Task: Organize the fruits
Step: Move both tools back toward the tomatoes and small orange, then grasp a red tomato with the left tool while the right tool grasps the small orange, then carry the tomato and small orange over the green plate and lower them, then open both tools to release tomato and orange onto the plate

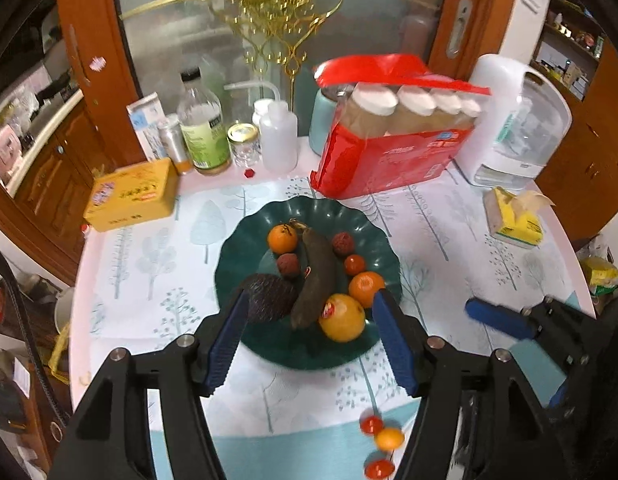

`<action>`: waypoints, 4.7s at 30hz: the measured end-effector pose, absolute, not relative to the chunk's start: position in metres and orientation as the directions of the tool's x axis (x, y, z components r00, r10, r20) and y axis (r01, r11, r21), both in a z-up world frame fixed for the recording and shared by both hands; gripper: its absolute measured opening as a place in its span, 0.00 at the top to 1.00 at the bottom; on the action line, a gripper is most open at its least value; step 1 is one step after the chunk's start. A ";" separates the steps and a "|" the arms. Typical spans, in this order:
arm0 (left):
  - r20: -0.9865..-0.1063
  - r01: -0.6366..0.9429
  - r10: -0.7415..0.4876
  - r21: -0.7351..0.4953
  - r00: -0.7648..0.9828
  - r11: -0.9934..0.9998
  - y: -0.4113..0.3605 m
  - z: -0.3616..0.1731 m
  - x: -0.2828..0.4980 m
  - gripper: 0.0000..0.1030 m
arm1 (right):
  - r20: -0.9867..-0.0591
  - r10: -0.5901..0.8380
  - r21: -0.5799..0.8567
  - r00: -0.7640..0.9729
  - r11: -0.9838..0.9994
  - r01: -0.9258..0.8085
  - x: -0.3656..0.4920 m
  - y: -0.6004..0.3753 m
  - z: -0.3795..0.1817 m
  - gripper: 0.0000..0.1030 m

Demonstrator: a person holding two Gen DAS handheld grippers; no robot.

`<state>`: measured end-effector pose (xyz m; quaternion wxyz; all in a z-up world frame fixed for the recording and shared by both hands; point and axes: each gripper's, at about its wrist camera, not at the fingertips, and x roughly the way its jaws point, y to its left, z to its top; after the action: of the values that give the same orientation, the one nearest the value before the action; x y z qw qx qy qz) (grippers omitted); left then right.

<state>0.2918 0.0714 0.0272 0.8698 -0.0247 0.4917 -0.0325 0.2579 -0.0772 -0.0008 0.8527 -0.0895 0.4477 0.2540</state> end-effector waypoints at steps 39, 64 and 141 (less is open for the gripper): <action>-0.900 -0.049 -0.154 -0.191 0.408 0.980 0.014 -0.140 0.111 0.23 | -0.908 0.327 0.166 0.263 0.855 -0.491 0.167 -0.109 -0.112 0.50; -0.884 -0.033 -0.209 -0.245 0.418 0.969 0.001 -0.152 0.120 0.66 | -0.905 0.394 0.306 0.161 0.864 -0.399 0.184 -0.134 -0.144 0.69; -0.940 -0.066 -0.048 -0.075 0.337 0.995 0.130 -0.143 0.417 0.27 | -0.861 0.283 0.018 0.423 0.847 -0.531 0.371 -0.031 -0.107 0.56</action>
<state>0.4168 0.1304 -0.1430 0.8163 -0.0496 0.5755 0.0054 0.3712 -0.0313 -0.1066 0.8335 -0.1295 0.4784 0.2443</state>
